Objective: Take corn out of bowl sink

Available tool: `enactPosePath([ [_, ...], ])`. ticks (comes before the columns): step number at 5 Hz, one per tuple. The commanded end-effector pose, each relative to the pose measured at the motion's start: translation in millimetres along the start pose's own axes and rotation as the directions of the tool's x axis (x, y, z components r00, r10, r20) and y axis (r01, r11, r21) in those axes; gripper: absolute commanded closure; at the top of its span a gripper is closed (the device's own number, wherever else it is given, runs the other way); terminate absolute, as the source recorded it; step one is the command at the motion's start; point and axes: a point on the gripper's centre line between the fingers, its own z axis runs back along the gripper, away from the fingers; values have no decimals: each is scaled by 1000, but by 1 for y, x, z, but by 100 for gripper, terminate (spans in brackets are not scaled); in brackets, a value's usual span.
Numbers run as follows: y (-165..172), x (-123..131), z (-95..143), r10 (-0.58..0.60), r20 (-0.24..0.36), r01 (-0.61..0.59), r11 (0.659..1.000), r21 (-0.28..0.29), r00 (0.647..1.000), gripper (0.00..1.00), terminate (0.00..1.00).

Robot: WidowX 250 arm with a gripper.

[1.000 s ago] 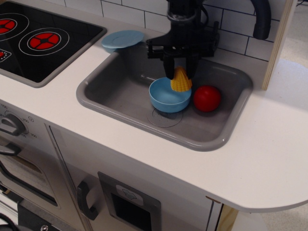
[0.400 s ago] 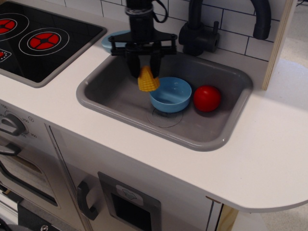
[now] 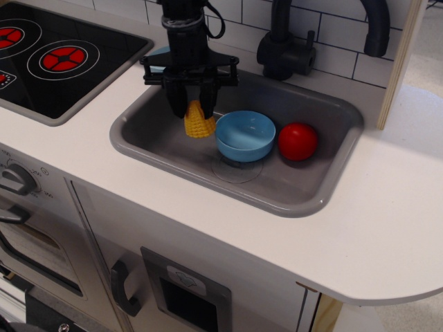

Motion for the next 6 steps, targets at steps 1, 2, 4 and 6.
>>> enactPosePath([
  [1,11,5,9,-11,49,9,999,33,999,100,0],
  [2,16,8,2,10,47,-12,999,48,999,100,0],
  [4,23,14,-2,57,61,-61,996,72,997,0,0],
  [6,26,15,-4,66,80,-73,993,90,995,0,0],
])
